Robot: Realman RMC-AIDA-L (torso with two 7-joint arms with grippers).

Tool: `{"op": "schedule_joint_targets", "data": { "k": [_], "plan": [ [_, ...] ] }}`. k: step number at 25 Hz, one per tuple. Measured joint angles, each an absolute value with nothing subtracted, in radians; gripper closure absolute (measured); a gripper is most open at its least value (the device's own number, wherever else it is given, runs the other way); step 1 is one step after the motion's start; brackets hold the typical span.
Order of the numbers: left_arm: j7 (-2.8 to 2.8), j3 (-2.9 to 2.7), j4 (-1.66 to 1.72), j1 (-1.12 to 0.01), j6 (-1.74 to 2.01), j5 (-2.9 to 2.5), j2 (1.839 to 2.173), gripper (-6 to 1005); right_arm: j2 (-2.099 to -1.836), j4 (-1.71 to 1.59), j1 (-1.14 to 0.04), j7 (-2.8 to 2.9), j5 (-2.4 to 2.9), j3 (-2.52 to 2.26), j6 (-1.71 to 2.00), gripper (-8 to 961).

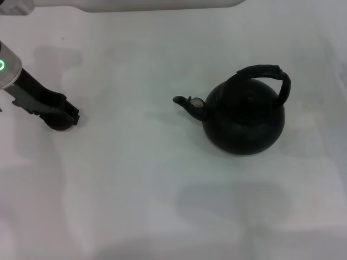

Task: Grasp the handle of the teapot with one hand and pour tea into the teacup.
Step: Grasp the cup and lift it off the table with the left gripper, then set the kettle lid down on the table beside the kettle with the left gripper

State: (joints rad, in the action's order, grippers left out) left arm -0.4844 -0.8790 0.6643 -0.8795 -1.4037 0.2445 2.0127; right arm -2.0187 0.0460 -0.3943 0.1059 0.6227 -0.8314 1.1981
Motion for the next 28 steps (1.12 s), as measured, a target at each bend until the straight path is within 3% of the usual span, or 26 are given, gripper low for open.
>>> {"op": "schedule_joint_targets", "data": {
  "k": [16,25,28],
  "plan": [
    [-0.651,-0.891,0.66,-0.996,-1.407,0.245,2.02,296,-2.019,0.042,-0.405,0.106,0.629,-0.831,1.198,139],
    [-0.701,-1.143,0.576,-1.137,-1.367,0.276,2.075,296,-2.02,0.048,-0.404,0.108,0.631,-0.831,1.225,139],
    [-0.708,-1.212,0.56,-1.158,-1.364,0.345,2.077,296,-2.02,0.051,-0.401,0.108,0.63,-0.831,1.227,139]
  ]
}}
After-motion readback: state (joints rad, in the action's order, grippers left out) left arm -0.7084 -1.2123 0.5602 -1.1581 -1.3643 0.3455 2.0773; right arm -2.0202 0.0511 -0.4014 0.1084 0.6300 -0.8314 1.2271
